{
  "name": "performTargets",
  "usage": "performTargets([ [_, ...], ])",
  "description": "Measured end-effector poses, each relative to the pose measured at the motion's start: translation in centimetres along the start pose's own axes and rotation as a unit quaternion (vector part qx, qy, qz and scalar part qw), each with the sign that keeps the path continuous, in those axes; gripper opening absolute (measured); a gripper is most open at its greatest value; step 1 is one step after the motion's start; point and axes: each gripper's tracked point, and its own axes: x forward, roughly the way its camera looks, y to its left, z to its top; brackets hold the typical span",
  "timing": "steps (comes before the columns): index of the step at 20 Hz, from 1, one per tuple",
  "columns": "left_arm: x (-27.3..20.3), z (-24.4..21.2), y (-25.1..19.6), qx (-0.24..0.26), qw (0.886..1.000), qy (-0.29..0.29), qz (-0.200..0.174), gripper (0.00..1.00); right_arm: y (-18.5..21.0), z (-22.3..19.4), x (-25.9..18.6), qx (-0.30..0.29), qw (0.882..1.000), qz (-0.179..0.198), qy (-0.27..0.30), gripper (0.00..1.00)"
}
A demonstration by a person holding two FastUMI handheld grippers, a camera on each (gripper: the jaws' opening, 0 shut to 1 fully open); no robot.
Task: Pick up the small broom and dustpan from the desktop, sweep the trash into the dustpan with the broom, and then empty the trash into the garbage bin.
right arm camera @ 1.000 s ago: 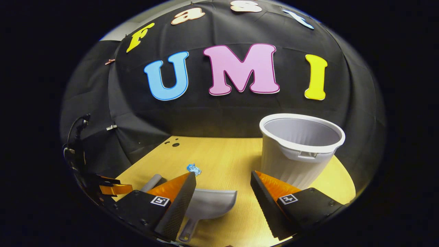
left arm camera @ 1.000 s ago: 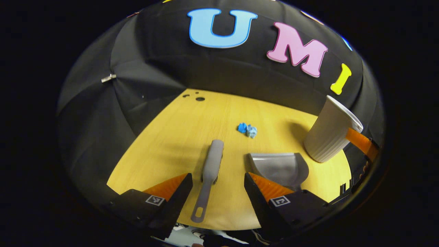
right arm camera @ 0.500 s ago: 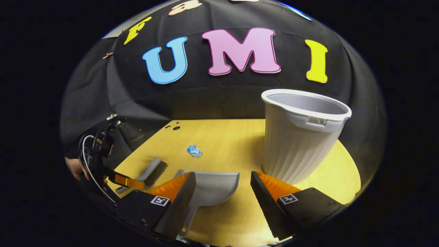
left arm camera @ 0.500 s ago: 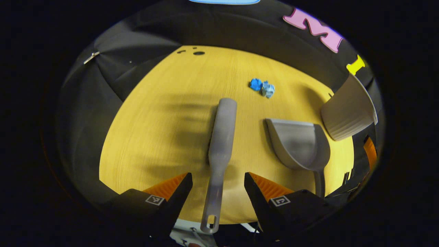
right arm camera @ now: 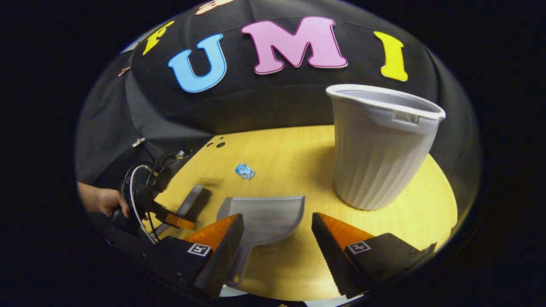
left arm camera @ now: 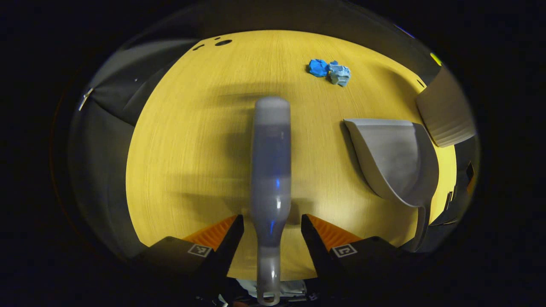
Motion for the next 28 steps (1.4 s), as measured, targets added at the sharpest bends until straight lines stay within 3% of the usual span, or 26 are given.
performTargets([
  [2, 0.5, 0.2, -0.2, 0.004, 1.000, 0.003, -0.004, 0.76, 0.3, -0.9, 0.5, 0.001, 1.000, -0.006, 0.022, 0.99],
  [7, 0.6, 0.2, 0.7, -0.012, 1.000, 0.010, 0.006, 0.36, 1.8, -2.7, 0.6, 0.007, 0.997, -0.016, 0.079, 0.99],
  [10, 0.6, 0.4, 0.4, -0.025, 1.000, -0.008, 0.011, 0.33, 2.8, -5.2, 1.3, 0.003, 0.993, -0.031, 0.114, 0.99],
  [11, 0.6, 0.5, 0.4, -0.023, 1.000, -0.018, 0.009, 0.27, 2.8, -6.0, 1.3, 0.003, 0.991, -0.040, 0.128, 0.99],
  [16, 0.6, 0.4, 0.5, -0.015, 0.999, -0.043, -0.001, 0.28, 4.0, -9.4, 1.8, -0.001, 0.982, -0.069, 0.178, 0.99],
  [21, 0.7, 0.9, 0.5, 0.018, 0.997, -0.079, -0.003, 0.26, 5.0, -11.4, 4.3, 0.042, 0.972, -0.104, 0.205, 0.99],
  [28, 0.7, 0.7, 0.6, 0.014, 0.995, -0.095, -0.001, 0.27, 3.9, -13.4, 7.4, 0.016, 0.957, -0.136, 0.254, 0.99],
])
